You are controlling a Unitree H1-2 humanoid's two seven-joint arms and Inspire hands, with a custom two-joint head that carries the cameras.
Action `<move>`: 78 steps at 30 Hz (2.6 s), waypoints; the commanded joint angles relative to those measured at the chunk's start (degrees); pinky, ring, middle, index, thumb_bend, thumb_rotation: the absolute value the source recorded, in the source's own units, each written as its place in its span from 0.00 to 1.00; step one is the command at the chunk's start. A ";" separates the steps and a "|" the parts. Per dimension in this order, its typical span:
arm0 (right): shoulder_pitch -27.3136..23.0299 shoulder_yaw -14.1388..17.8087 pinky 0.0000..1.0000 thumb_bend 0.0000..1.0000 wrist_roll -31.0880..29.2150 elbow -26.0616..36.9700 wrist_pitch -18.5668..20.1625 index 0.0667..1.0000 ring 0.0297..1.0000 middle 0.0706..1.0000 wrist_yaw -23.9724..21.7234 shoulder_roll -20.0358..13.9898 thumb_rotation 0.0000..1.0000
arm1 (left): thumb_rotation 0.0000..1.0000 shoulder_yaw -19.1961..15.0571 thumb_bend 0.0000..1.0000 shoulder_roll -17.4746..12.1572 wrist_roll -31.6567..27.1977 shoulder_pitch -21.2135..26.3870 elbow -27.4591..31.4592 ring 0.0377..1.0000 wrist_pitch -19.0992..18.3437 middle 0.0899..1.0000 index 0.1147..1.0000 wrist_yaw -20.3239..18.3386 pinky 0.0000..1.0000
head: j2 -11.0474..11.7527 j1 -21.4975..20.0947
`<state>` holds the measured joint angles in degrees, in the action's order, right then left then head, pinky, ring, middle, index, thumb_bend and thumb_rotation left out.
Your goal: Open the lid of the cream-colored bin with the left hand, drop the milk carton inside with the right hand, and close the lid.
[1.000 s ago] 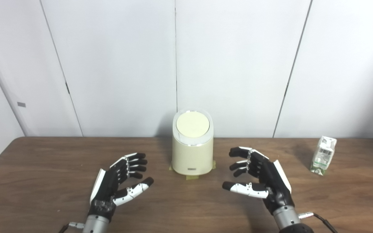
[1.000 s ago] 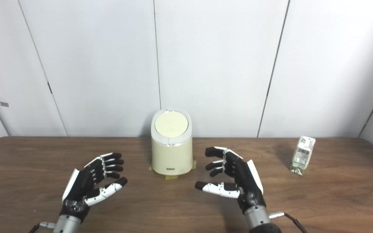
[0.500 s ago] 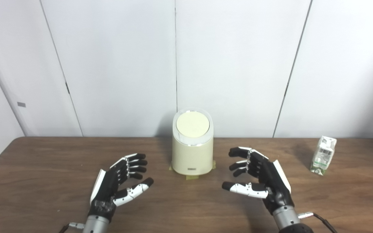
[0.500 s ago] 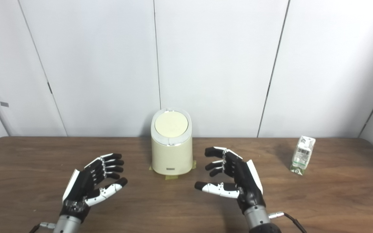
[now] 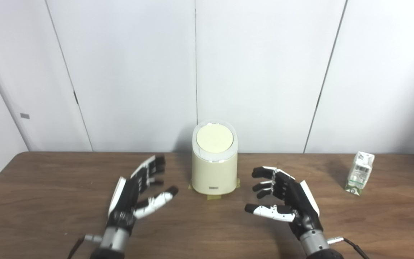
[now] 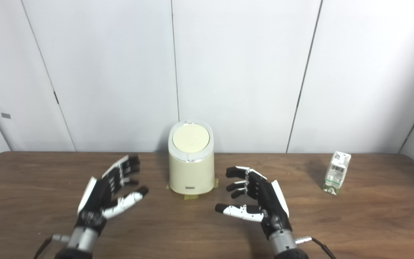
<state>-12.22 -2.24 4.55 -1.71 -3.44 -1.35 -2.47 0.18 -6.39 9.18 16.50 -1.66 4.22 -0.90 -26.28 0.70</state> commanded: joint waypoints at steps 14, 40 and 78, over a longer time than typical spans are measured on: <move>-2.47 -0.05 0.45 0.68 -0.74 1.28 -3.70 0.64 0.54 0.68 -0.16 0.35 0.03 | 0.33 1.89 0.83 4.33 10.63 21.51 -3.71 0.99 -10.60 1.00 1.00 8.68 0.84 | 0.73 -0.19; -2.04 -0.25 0.45 0.63 -0.99 2.21 -4.20 0.64 0.53 0.65 -0.55 0.36 0.00 | 0.21 8.93 0.89 4.25 22.75 29.51 -20.55 1.00 -10.79 1.00 1.00 18.48 0.88 | 1.04 -0.72; -0.99 -0.81 0.42 0.59 -0.05 5.80 -1.68 0.63 0.51 0.65 -0.62 0.88 0.10 | 0.17 20.13 0.91 1.04 35.38 30.66 -28.66 1.00 -16.92 1.00 1.00 20.93 0.89 | -1.46 -2.01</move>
<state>-11.75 -3.02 4.52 1.94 -4.60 -2.11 -1.64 19.33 -4.49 41.74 44.08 -30.13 -11.84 19.33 -27.69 -1.23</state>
